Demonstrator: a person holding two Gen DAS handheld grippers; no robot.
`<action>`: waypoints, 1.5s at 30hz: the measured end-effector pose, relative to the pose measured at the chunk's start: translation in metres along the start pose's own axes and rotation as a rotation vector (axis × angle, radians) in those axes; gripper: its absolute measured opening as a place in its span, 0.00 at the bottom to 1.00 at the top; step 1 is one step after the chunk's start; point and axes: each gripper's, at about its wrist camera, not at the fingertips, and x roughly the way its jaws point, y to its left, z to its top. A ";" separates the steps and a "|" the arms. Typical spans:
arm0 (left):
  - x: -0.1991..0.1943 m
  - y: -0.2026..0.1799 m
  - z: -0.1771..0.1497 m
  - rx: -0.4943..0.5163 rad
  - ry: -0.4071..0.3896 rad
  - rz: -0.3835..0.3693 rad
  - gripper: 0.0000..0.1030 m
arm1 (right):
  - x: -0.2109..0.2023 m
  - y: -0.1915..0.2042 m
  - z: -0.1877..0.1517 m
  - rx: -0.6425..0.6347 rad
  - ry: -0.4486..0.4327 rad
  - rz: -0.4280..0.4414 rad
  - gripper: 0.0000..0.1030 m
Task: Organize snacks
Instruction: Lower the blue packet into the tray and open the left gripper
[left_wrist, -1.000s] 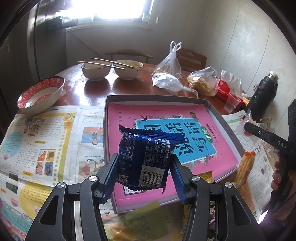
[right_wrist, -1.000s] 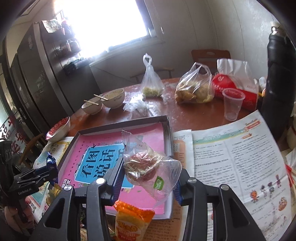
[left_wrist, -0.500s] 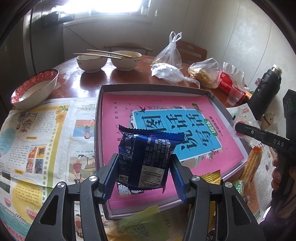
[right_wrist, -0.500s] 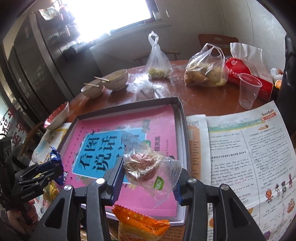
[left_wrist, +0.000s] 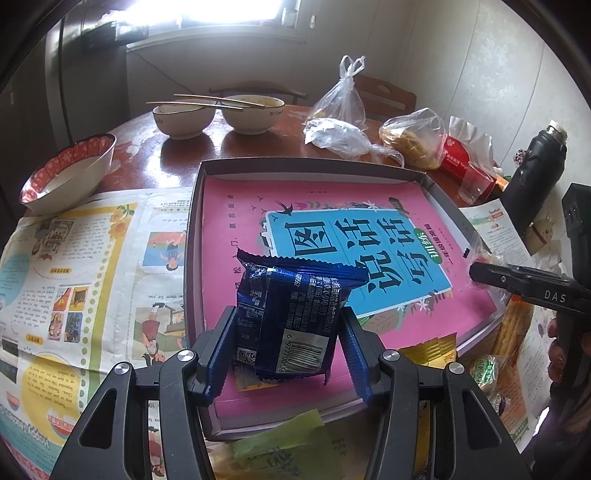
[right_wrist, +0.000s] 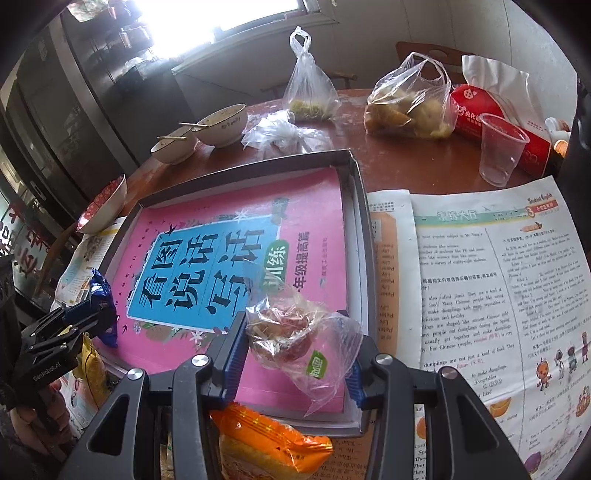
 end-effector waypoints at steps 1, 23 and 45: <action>0.001 0.000 0.000 0.000 0.001 0.000 0.54 | 0.000 0.001 0.000 -0.005 0.002 -0.005 0.45; -0.003 -0.002 -0.008 0.008 -0.018 -0.031 0.54 | -0.009 0.014 -0.014 0.017 -0.044 -0.017 0.46; -0.026 0.003 -0.008 -0.009 -0.077 -0.022 0.61 | -0.035 0.019 -0.018 0.009 -0.170 -0.037 0.55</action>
